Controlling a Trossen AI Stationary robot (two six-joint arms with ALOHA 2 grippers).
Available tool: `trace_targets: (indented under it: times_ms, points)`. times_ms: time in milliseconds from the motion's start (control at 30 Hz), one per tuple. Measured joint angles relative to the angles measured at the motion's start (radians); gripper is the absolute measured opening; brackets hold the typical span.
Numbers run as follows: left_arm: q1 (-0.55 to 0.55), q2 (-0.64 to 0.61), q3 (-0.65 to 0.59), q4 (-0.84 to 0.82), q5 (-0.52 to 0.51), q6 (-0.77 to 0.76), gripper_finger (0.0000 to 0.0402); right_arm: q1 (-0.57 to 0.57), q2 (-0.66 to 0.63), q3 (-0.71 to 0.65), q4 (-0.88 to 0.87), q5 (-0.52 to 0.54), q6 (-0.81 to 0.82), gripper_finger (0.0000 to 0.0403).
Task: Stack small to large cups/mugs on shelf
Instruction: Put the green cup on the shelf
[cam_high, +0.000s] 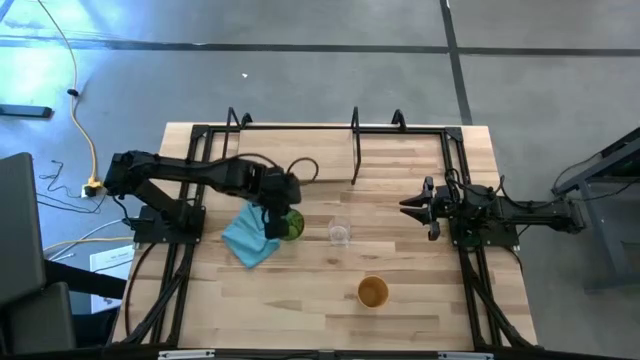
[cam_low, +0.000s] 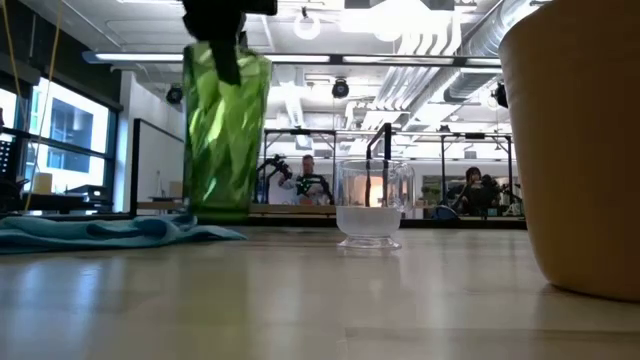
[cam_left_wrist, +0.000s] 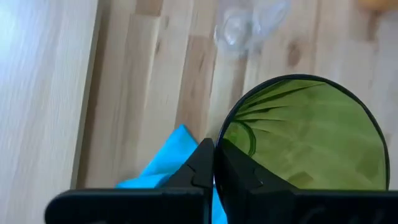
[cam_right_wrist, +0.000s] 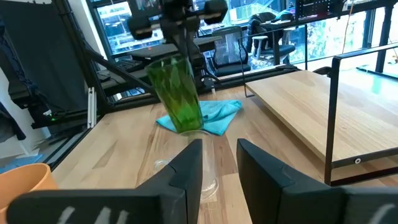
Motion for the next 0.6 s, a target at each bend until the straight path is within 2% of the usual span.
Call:
trace_targets:
  times_ms: [300,600]
  points:
    - [0.121,0.000,0.055,-0.038,0.074,0.082,0.0001,0.000,0.000,0.000,0.000,0.000,0.000,0.0092]
    - [0.330,0.000,0.062,-0.082,0.165,0.149,0.0000,0.000,0.000,0.000,0.000,0.000,0.000,0.0092]
